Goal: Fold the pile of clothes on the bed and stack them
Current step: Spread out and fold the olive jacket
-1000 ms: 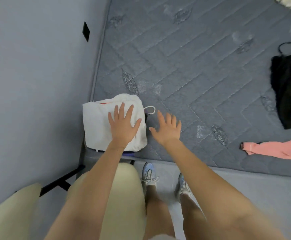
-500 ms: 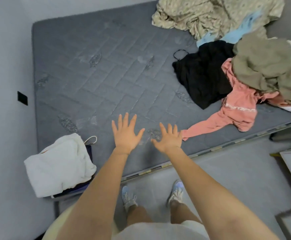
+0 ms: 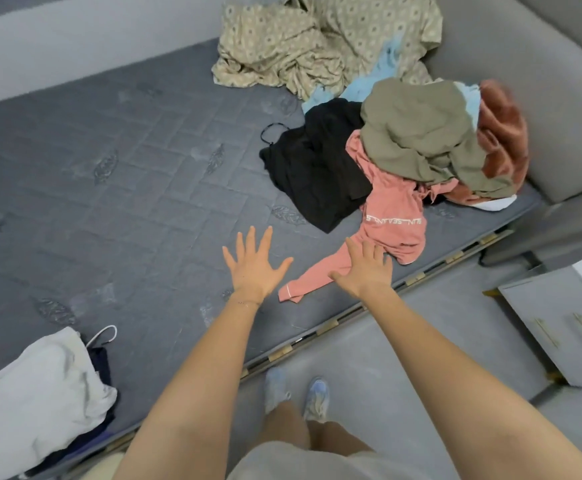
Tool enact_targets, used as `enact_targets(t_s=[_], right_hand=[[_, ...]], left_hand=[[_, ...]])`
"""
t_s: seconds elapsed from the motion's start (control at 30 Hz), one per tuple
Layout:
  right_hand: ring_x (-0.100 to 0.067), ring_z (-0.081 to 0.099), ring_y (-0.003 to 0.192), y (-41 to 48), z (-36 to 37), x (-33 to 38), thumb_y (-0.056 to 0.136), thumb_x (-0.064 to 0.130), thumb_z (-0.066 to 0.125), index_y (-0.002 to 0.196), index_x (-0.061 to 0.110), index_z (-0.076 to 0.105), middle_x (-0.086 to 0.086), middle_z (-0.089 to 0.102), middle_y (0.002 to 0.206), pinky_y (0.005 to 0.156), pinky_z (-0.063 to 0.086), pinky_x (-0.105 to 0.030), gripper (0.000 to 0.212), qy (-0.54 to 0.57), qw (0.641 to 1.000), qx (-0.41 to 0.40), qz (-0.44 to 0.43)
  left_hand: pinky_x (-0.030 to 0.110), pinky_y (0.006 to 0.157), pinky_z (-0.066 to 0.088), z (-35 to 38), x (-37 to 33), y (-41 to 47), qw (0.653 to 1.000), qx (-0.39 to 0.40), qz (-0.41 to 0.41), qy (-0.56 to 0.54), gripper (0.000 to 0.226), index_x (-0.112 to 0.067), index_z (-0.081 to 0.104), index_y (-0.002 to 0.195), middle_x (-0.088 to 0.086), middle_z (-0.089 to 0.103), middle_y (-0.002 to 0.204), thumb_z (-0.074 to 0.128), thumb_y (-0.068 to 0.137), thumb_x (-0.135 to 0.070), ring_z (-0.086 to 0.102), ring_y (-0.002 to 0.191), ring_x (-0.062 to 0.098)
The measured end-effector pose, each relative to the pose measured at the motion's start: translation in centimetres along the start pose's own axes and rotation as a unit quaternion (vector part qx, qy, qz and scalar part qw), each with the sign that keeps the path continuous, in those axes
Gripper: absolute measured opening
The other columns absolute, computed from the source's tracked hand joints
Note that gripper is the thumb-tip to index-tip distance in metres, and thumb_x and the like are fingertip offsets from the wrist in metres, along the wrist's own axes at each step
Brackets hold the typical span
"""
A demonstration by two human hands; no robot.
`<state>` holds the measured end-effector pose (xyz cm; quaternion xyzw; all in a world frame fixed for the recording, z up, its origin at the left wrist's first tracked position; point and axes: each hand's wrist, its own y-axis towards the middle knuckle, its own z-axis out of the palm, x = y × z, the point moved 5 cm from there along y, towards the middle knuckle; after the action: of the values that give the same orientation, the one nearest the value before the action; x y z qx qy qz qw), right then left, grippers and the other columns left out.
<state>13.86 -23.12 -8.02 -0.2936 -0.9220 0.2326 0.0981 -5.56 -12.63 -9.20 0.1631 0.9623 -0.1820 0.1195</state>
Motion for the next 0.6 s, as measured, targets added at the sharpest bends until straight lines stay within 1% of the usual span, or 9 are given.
enact_targets(t_s=[0.13, 0.23, 0.3, 0.43, 0.53, 0.6], right_hand=[[-0.031, 0.001, 0.149, 1.8, -1.0, -2.5, 0.09, 0.06, 0.048, 0.156, 0.027, 0.002, -0.005, 0.004, 0.163, 0.119, 0.009, -0.049, 0.086, 0.041, 0.999, 0.006, 0.03], [-0.032, 0.0, 0.149, 3.1, -2.0, -3.9, 0.091, 0.061, 0.047, 0.156, 0.027, 0.002, -0.008, 0.002, 0.163, 0.119, 0.007, -0.048, 0.086, 0.06, 0.997, -0.001, 0.054], [-0.032, 0.001, 0.149, 4.0, -2.8, -4.7, 0.091, 0.06, 0.047, 0.156, 0.026, 0.004, -0.008, 0.003, 0.163, 0.119, 0.007, -0.048, 0.085, 0.074, 0.995, -0.014, 0.069], [-0.032, 0.003, 0.149, 6.1, -5.0, -7.1, 0.091, 0.059, 0.048, 0.156, 0.026, 0.007, -0.01, 0.007, 0.162, 0.12, 0.008, -0.05, 0.083, 0.126, 0.986, -0.039, 0.104], [-0.031, 0.002, 0.149, 8.3, -6.7, -9.3, 0.091, 0.06, 0.046, 0.155, 0.027, 0.006, -0.008, 0.007, 0.162, 0.119, 0.01, -0.05, 0.083, 0.131, 0.984, -0.048, 0.113], [-0.031, 0.0, 0.149, 10.2, -7.8, -11.2, 0.09, 0.062, 0.047, 0.155, 0.028, 0.006, -0.007, 0.005, 0.163, 0.119, 0.007, -0.048, 0.084, 0.136, 0.982, -0.056, 0.12]], left_hand=[[0.058, 0.116, -0.007, 0.2, -1.7, 2.1, 1.0, 0.017, 0.011, 0.019, 0.077, -0.037, 0.005, 0.154, 0.002, -0.001, 0.164, 0.039, 0.092, -0.066, -0.007, 0.15, 0.027], [0.057, 0.115, -0.007, 0.2, -3.1, 4.4, 0.999, 0.026, 0.028, 0.034, 0.078, -0.037, 0.004, 0.154, 0.002, -0.002, 0.164, 0.04, 0.091, -0.066, -0.007, 0.15, 0.026], [0.058, 0.116, -0.007, -0.1, -4.4, 6.1, 0.997, 0.027, 0.048, 0.047, 0.078, -0.036, 0.004, 0.154, 0.003, -0.001, 0.164, 0.04, 0.092, -0.066, -0.007, 0.15, 0.026], [0.058, 0.115, -0.007, -0.7, -8.5, 9.5, 0.993, 0.029, 0.093, 0.059, 0.077, -0.035, 0.004, 0.154, 0.003, -0.001, 0.164, 0.039, 0.092, -0.065, -0.007, 0.15, 0.025], [0.058, 0.115, -0.005, -1.0, -12.2, 12.2, 0.99, 0.03, 0.121, 0.066, 0.078, -0.035, 0.003, 0.155, 0.003, -0.001, 0.164, 0.039, 0.092, -0.065, -0.007, 0.15, 0.025], [0.057, 0.116, -0.005, -1.0, -14.9, 13.9, 0.988, 0.03, 0.132, 0.071, 0.078, -0.034, 0.003, 0.155, 0.003, -0.001, 0.164, 0.04, 0.093, -0.065, -0.007, 0.15, 0.023]])
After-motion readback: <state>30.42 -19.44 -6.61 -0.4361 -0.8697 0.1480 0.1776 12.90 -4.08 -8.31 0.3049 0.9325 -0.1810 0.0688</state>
